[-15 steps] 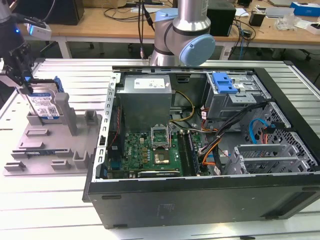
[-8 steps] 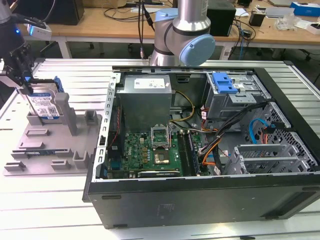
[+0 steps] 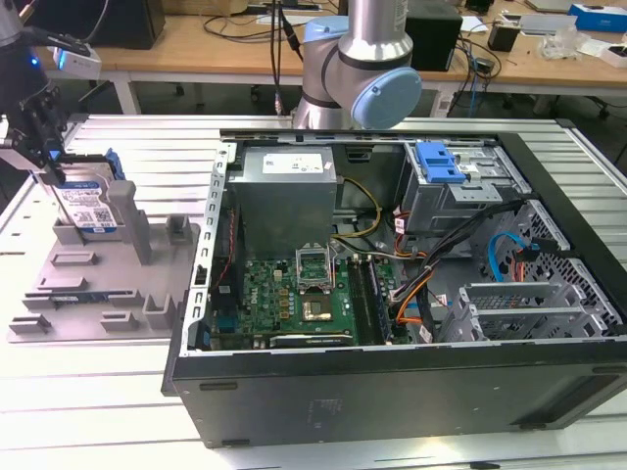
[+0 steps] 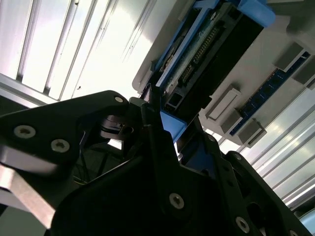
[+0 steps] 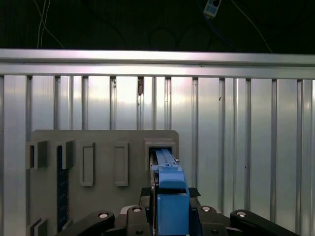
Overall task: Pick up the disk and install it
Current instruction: 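Pick up the disk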
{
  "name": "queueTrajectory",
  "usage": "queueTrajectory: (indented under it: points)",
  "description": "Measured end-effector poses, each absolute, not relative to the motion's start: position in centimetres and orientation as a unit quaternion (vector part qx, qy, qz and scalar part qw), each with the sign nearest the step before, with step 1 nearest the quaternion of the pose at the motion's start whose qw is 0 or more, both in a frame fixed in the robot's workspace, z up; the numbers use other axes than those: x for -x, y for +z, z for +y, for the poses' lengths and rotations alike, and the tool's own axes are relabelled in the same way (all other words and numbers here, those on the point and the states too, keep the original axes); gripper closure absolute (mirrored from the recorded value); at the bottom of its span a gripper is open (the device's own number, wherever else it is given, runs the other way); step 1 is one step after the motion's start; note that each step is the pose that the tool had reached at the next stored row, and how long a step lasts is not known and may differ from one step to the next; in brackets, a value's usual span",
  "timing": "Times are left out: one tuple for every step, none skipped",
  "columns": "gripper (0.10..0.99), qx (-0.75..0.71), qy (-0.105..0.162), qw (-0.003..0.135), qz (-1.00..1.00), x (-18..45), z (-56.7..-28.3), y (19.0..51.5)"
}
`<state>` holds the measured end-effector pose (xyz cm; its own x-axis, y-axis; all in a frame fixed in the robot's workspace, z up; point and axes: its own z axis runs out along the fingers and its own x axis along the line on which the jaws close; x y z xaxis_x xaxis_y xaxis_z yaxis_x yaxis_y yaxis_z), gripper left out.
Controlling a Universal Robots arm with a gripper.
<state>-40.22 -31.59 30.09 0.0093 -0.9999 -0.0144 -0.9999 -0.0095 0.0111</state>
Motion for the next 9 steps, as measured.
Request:
queueTrajectory:
  points:
    - [0.718,0.71,0.009,0.001,0.704,40.22,-31.59,30.09]
    - [0.718,0.71,0.009,0.001,0.704,40.22,-31.59,30.09]
    - [0.718,0.71,0.009,0.001,0.704,40.22,-31.59,30.09]
    - [0.718,0.71,0.009,0.001,0.704,40.22,-31.59,30.09]
    - [0.718,0.71,0.009,0.001,0.704,40.22,-31.59,30.09]
    - [0.718,0.71,0.009,0.001,0.704,40.22,-31.59,30.08]
    - [0.718,0.71,0.009,0.001,0.704,40.22,-31.59,30.09]
    - [0.718,0.71,0.009,0.001,0.704,40.22,-31.59,30.09]
    - [0.718,0.71,0.009,0.001,0.704,40.22,-31.59,30.22]
